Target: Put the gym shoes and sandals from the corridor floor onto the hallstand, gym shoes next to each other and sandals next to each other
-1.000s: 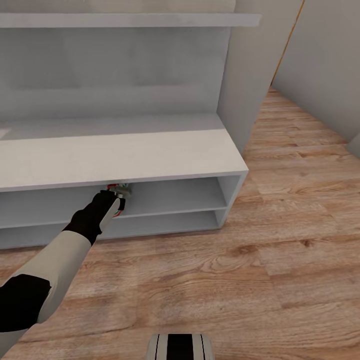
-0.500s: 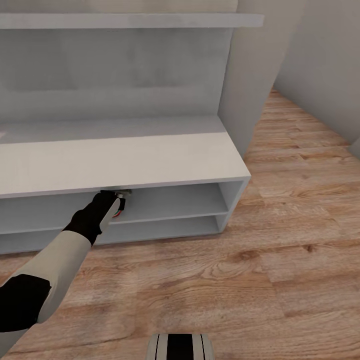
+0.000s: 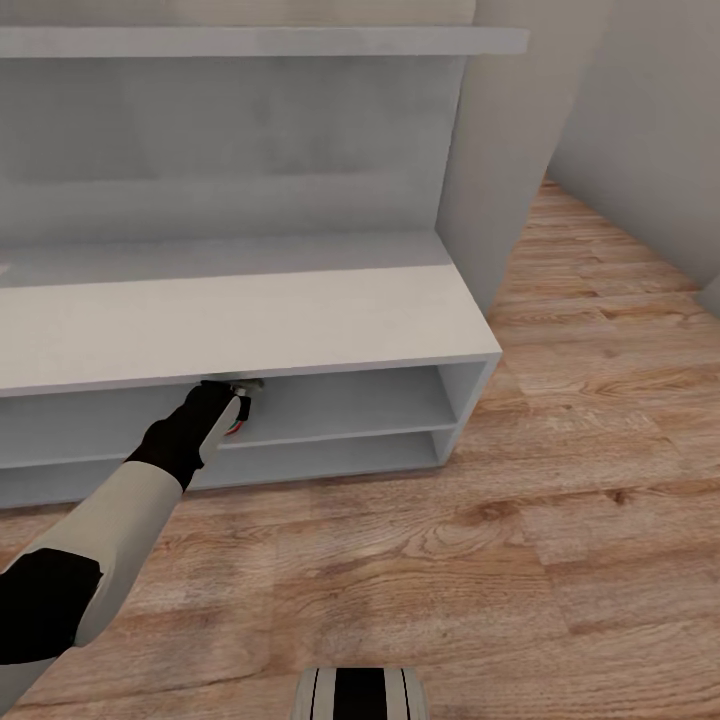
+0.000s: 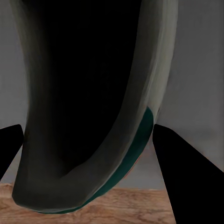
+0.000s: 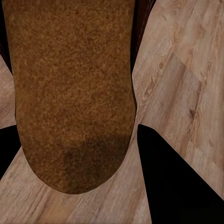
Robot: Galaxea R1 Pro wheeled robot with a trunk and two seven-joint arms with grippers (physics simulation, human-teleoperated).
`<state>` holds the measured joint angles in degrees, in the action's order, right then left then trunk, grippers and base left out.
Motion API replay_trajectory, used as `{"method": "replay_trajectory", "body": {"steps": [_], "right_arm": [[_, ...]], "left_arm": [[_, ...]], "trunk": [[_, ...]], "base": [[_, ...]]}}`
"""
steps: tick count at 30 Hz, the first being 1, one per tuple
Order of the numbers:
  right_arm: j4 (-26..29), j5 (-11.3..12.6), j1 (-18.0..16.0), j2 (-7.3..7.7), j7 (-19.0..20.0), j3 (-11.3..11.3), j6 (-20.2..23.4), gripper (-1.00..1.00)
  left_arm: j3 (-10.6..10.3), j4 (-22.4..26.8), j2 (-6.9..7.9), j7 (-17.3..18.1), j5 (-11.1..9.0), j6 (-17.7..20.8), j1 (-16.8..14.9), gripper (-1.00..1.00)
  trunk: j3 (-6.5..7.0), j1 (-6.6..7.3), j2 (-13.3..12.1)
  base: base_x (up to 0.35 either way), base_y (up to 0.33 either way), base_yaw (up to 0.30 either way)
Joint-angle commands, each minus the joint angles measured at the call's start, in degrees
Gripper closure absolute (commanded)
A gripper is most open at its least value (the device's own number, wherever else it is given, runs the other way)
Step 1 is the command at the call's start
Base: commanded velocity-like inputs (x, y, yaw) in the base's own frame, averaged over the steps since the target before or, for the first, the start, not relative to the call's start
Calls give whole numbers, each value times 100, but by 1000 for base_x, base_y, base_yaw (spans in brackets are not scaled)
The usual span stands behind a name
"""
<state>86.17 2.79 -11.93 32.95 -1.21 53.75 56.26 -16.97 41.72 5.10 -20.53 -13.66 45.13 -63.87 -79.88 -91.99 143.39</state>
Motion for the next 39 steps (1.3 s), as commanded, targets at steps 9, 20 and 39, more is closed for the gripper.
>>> {"method": "replay_trajectory", "body": {"steps": [9, 20, 39], "right_arm": [[5, 28, -3, 0, -21, 4, 26, 100], [5, 28, -4, 1, -20, 4, 26, 100], [5, 28, -4, 1, -22, 4, 26, 100]], "left_arm": [[-34, 2, 1, -24, -121, 4, -3, -100], [-42, 6, 4, -12, -119, 4, -3, -100], [-50, 6, 8, -21, -119, 4, -3, -100]], "trunk": [[-5, 1, 1], [-5, 1, 1], [-5, 1, 1]], "base": [[0, 0, 0], [0, 0, 0], [-238, 0, 0]]}}
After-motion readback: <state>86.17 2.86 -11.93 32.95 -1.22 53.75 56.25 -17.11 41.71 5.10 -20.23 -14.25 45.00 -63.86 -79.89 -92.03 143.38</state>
